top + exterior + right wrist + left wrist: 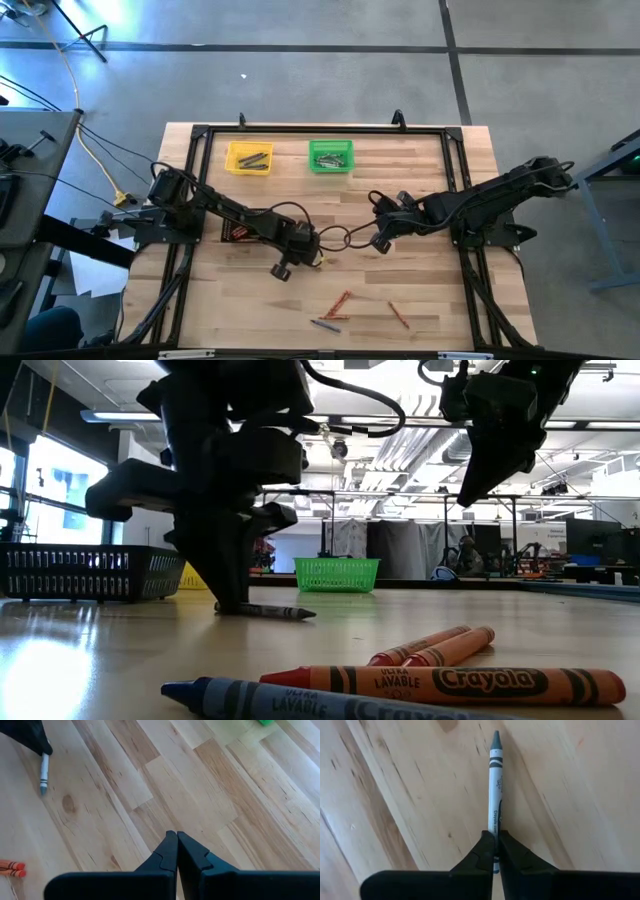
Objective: Sort crayons
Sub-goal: Put the gray crayon into the green bin
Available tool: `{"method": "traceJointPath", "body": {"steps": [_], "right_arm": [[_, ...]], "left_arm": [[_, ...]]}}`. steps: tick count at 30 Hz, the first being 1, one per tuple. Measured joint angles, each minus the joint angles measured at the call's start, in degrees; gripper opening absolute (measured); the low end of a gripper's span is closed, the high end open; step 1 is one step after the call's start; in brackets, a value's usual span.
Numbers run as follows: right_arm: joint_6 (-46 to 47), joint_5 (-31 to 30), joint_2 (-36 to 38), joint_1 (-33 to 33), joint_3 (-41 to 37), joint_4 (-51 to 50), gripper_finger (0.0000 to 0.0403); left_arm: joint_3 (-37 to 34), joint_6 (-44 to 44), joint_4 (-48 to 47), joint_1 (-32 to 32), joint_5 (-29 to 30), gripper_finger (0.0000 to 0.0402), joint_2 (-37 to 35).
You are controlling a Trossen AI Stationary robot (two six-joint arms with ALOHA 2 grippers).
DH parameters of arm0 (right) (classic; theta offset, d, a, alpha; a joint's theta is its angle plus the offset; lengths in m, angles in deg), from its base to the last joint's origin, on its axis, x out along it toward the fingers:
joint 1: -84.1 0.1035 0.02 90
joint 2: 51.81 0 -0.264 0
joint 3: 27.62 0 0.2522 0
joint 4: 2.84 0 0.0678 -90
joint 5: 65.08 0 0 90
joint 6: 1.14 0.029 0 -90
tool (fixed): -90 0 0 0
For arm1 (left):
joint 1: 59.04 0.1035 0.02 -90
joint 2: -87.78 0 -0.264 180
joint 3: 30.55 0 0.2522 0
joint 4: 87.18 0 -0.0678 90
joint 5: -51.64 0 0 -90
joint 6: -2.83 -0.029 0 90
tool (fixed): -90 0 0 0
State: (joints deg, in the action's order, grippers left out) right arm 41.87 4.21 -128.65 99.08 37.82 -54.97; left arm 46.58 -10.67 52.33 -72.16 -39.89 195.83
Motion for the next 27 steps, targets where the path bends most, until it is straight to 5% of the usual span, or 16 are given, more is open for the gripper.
{"method": "traceJointPath", "body": {"steps": [11,20,27], "right_arm": [[0.00,3.30,0.02,0.00,0.00,0.00,0.0000],[-1.05,4.24,3.70,-0.16,0.04,-0.41,0.0000],[-2.38,2.76,10.61,-0.39,0.04,-0.23,0.0000]], "left_arm": [[-0.14,0.94,-1.12,0.50,1.82,0.0000,-4.92],[0.36,2.93,0.58,6.51,17.20,0.0000,-9.84],[5.05,0.36,4.03,15.75,21.33,0.0000,-10.47]]}}
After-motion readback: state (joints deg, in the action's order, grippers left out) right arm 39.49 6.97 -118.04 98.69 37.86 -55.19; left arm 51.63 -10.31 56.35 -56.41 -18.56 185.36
